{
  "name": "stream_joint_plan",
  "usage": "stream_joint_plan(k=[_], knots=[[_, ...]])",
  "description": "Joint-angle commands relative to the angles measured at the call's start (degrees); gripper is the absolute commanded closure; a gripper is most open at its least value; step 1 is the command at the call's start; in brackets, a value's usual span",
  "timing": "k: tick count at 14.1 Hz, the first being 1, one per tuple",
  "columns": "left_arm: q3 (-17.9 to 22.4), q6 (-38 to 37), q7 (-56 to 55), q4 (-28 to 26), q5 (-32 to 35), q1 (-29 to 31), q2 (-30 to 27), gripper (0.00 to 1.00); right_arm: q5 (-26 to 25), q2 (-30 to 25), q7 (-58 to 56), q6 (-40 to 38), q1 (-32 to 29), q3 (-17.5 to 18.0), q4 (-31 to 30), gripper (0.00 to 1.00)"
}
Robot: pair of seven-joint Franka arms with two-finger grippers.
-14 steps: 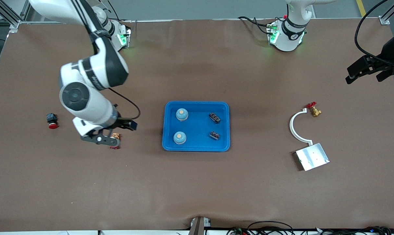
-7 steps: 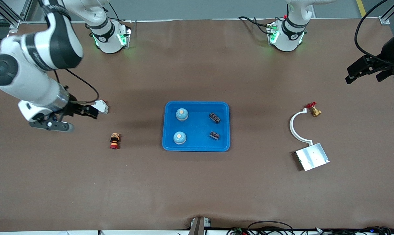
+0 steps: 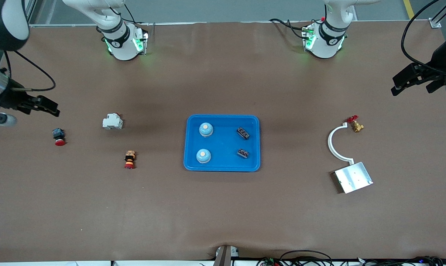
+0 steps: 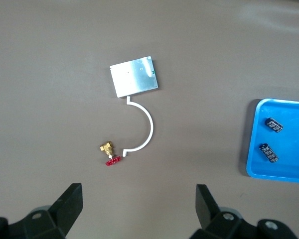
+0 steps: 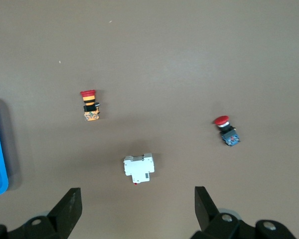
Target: Place electrolytic capacitor and blue bell in tray
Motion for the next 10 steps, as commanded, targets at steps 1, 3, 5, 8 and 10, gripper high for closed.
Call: stream_joint_plan(k=[1,3,5,8,10], knots=[[-0.4,-0.1,0.0,0.6,1.5,0.0,0.2,0.0,0.2,-5.8,-0.2,0.2,-1.8,1.1,-3.3,0.0],[-0.4,-0.1,-0.1,0.7,1.5,0.0,0.2,0.0,0.2,-7.4,0.7,-1.3,-1.6,1.2,-2.8,0.0],[-0.5,-0.2,0.0,0.7,1.5,0.0,0.1,0.0,1.4,-8.3,1.1,-3.5,-1.6,1.5,-2.4,0.0],[-0.5,-0.2,0.5,1.2,0.9,0.0,0.0,0.0,2.8,-10.6,1.2,-5.2,-1.5,1.7,-2.3,0.0],[-0.8,-0.4,0.8,1.2,0.8,0.0,-0.1,0.0,2.9,-11.3,1.1,-6.7,-1.5,1.7,-2.3,0.0]])
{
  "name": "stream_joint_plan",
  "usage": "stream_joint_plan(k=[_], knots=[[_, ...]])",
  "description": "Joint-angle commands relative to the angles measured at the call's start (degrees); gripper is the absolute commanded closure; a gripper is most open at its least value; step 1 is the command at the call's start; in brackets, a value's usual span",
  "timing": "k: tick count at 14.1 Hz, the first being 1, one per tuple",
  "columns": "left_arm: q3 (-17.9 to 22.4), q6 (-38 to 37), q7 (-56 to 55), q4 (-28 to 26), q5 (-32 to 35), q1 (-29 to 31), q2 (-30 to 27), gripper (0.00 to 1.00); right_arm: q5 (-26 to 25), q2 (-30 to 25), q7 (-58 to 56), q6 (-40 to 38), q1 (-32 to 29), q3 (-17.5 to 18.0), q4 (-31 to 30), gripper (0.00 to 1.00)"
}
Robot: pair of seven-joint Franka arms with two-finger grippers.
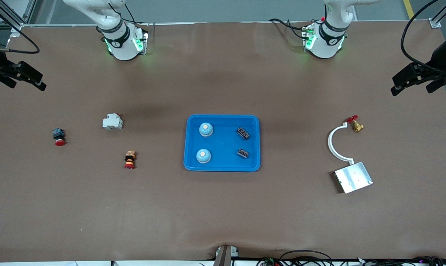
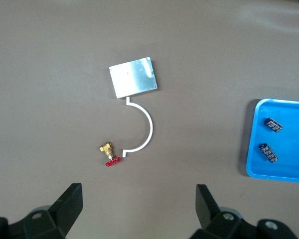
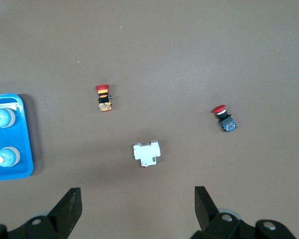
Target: Place electrolytic capacitor and blue bell in tray
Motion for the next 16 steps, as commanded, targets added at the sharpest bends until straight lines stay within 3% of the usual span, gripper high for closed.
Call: stream_joint_plan(k=[1,16], knots=[[-0.6,-0.4,0.6,0.8,0.8,0.1,0.0,0.0,0.9,-2.4,0.6,-1.5,-0.8,0.7,-1.3,0.0],[0.2,-1.6,0.4,1.0,1.6,0.5,0.3,0.0,0.1,-1.9,0.4,-5.9,-0.6,0.7,3.6,0.0]])
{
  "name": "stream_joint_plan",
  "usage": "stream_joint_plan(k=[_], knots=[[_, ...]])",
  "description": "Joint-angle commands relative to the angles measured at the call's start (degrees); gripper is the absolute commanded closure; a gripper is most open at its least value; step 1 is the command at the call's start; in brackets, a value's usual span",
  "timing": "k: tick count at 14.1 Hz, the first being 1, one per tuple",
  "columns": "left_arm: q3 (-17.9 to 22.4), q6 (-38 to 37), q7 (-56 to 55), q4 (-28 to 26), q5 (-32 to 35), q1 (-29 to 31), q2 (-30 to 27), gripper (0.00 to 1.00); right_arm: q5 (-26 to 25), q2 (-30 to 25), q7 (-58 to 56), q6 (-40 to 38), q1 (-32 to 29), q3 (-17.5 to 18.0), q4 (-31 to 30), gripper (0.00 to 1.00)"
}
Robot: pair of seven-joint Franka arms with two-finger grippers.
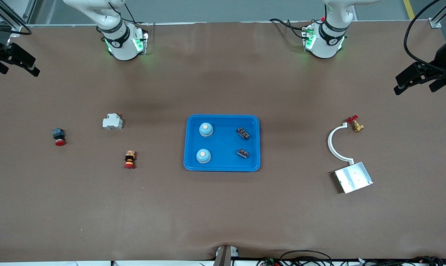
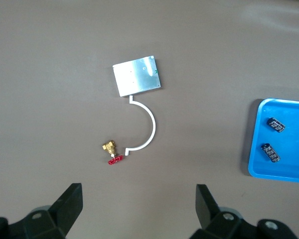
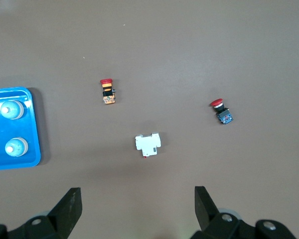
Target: Place electrolytic capacitor and blue bell in tray
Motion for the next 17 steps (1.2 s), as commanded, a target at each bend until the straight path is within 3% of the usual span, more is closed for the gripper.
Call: stream_joint_plan(k=[1,5,17], knots=[[-0.2,-0.9,0.4,0.9,1.5,0.1,0.2,0.0,-0.2,-0.1,0.3,-1.0,-0.6,0.5,0.5,0.0],[-0.4,-1.2,0.0,0.9,3.1,-0.1,0.2,0.0,-4.1,-0.1,0.5,-0.2,1.1,0.6,0.3,0.0],[-0.3,-1.2,0.5,0.9,3.1,0.1,0.2,0.0,-0.6,-0.1,0.4,2.8,1.2,0.4,-0.1,0.0]])
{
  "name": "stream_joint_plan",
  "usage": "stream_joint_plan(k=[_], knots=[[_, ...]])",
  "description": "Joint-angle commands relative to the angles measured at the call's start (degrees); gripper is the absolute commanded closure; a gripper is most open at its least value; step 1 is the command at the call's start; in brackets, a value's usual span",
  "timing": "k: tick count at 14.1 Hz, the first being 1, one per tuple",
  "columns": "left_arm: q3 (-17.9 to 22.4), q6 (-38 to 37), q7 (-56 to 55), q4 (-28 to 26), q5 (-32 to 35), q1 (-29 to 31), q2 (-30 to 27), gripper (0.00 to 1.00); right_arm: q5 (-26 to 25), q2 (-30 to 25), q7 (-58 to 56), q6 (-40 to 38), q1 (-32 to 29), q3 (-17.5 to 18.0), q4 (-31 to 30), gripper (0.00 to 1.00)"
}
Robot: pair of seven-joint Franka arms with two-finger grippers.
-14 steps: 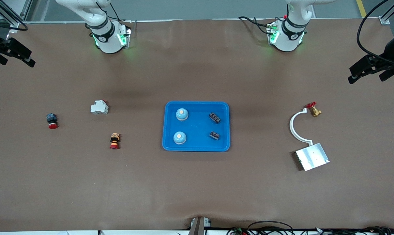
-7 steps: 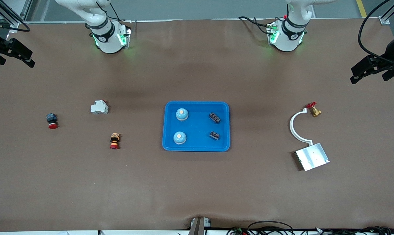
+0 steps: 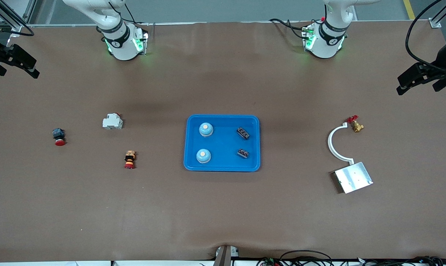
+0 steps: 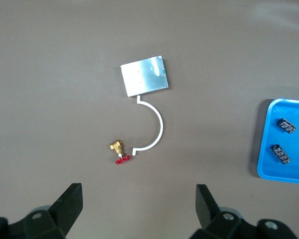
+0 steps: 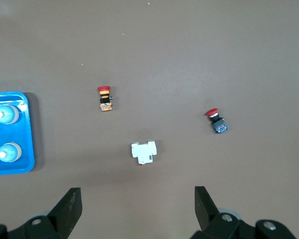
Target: Place electrolytic capacitor and blue bell in tray
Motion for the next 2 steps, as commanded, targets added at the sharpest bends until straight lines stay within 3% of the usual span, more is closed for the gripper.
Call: stream_joint_plan(k=[1,2], knots=[[-0.2,-1.0,0.6,0.9,1.3,0.1,0.1,0.0,1.2,-0.1,0.3,0.8,0.3,-0.3,-0.4,0.0],[-0.2,-1.0,0.6,0.9,1.3,0.1,0.0,0.0,1.2,-0.1,0.3,1.1,0.4,-0.3,-0.5,0.0]])
